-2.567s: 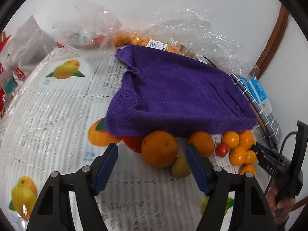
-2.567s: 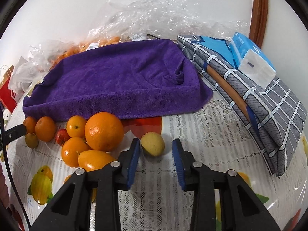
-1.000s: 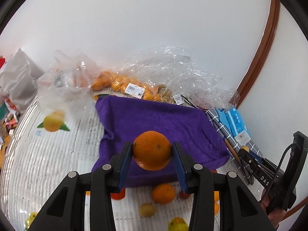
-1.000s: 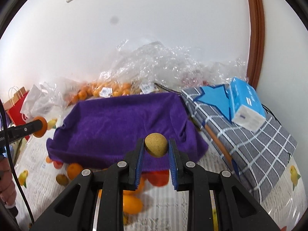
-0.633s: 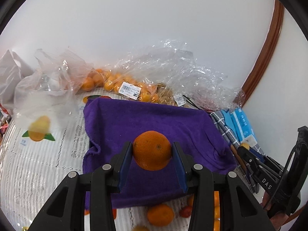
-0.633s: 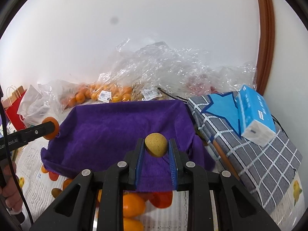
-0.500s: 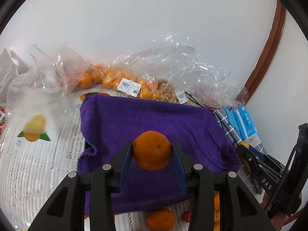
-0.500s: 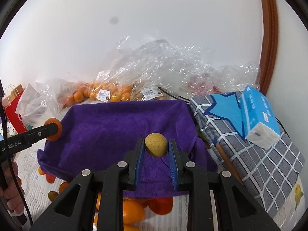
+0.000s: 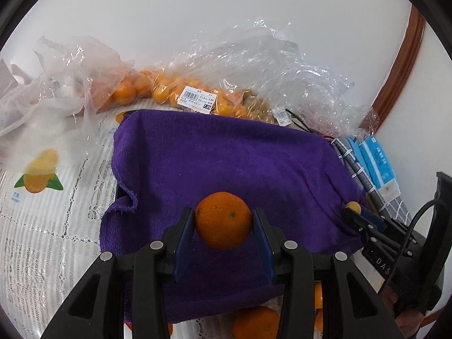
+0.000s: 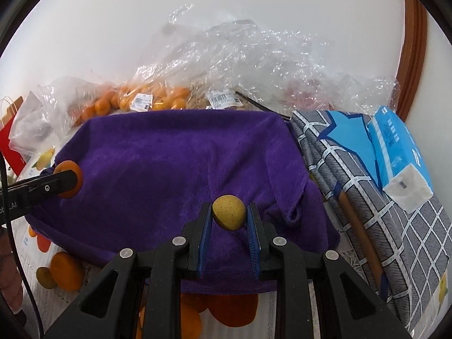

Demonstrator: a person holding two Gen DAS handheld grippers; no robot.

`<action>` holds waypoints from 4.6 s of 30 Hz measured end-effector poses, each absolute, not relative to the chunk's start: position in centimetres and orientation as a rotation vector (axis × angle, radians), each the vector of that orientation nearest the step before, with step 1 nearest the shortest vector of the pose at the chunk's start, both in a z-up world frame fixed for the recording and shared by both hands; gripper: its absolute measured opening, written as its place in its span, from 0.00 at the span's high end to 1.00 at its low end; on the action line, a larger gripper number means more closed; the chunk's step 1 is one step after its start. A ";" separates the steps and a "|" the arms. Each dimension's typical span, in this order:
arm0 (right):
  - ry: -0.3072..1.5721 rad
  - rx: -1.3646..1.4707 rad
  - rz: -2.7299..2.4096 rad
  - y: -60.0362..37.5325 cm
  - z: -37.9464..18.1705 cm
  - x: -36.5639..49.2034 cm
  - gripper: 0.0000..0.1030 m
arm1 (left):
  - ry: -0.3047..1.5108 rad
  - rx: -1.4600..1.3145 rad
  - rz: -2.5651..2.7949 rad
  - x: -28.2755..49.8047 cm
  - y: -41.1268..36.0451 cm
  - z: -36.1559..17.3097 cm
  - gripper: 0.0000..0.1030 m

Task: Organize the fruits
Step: 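Lift and carry the orange with the left tool while the right tool carries the yellow fruit over the towel, then open the left tool onto the towel while the right tool releases its yellow fruit there, then grasp a yellow-green fruit with the left tool while the right tool grasps an orange, then carry the yellow-green fruit with the left tool while the right tool carries the orange over the towel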

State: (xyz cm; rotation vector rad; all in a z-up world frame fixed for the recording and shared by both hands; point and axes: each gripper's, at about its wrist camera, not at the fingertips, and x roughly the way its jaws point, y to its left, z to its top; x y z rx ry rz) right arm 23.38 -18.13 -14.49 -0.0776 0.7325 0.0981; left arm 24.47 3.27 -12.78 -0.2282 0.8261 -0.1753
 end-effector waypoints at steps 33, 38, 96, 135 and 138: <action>0.700 -0.030 0.206 -19.6 -15.8 24.7 0.49 | 0.803 -0.123 -0.121 23.9 1.2 -13.1 0.54; 0.628 -0.033 0.147 -20.0 -14.8 23.5 0.36 | 0.746 -0.150 -0.113 23.1 2.0 -11.6 0.54; 0.775 0.028 0.193 -15.1 -17.4 8.5 0.66 | 0.863 -0.191 -0.208 10.2 5.5 -14.6 0.46; 0.640 0.132 0.236 -17.4 -16.1 6.2 0.66 | 0.704 -0.270 -0.300 10.3 4.4 -14.3 0.75; 0.634 0.138 0.234 -17.4 -16.1 6.1 0.66 | 0.675 -0.253 -0.302 10.0 4.2 -13.9 0.75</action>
